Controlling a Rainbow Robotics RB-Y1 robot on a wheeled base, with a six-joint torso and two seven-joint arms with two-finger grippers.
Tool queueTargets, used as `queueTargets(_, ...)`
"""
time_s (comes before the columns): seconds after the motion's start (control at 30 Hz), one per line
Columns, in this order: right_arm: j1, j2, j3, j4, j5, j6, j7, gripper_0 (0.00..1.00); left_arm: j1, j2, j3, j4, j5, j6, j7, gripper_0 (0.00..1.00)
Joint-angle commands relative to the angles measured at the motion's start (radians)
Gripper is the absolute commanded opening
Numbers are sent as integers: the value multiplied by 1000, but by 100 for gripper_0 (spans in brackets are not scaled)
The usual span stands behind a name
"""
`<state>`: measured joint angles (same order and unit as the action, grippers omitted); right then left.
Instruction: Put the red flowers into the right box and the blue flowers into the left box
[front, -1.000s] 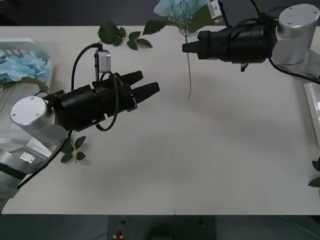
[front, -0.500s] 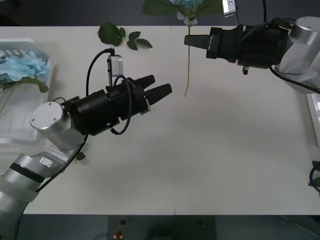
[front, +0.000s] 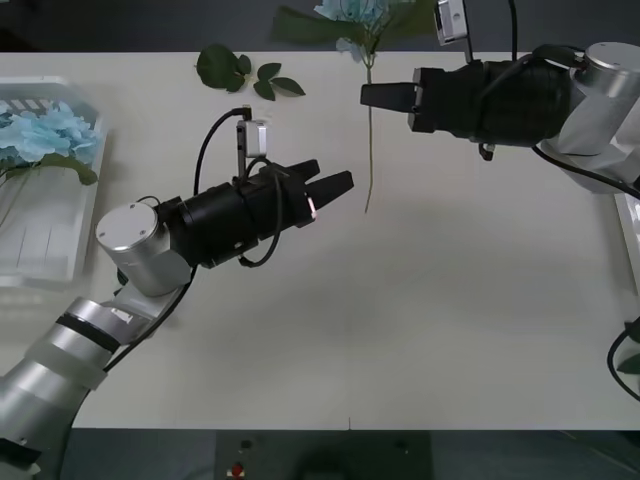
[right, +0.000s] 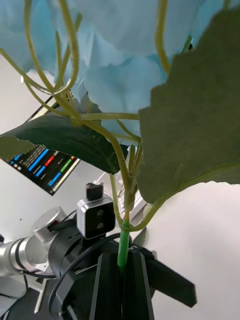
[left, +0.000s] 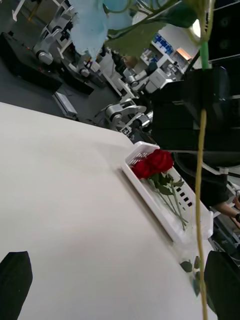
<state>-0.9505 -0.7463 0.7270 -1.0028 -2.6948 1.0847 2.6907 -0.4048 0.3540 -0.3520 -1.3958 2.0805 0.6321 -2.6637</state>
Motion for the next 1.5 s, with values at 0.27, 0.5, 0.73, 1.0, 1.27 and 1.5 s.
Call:
queueTargets(0.27, -14, -13, -9, -28, -2, -2, 15, 0, -81, -30, -5, 49, -31, -9, -16, 100)
queueTargets(0.5, -13, -12, -9, -30, -2, -2, 15, 0, -81, -30, -10, 49, -34, -5, -5, 100)
queueTargets(0.73, -14, -10, -9, -30, -2, -5, 15, 0, -62, 16, -24, -11, 24, 18, 2, 100)
queueTargets(1.0, -14, -8, -9, -30, -3, -12, 15, 0, -35, 60, -82, -124, 90, 17, 24, 100)
queueTargets(1.27, -14, -8, -9, -30, -3, -19, 15, 0, -37, -14, -133, -112, 55, -26, 28, 100)
queueTargets(1.5, -14, -8, -9, -33, -3, -23, 15, 0, -62, -84, -137, -49, -30, -38, 36, 100)
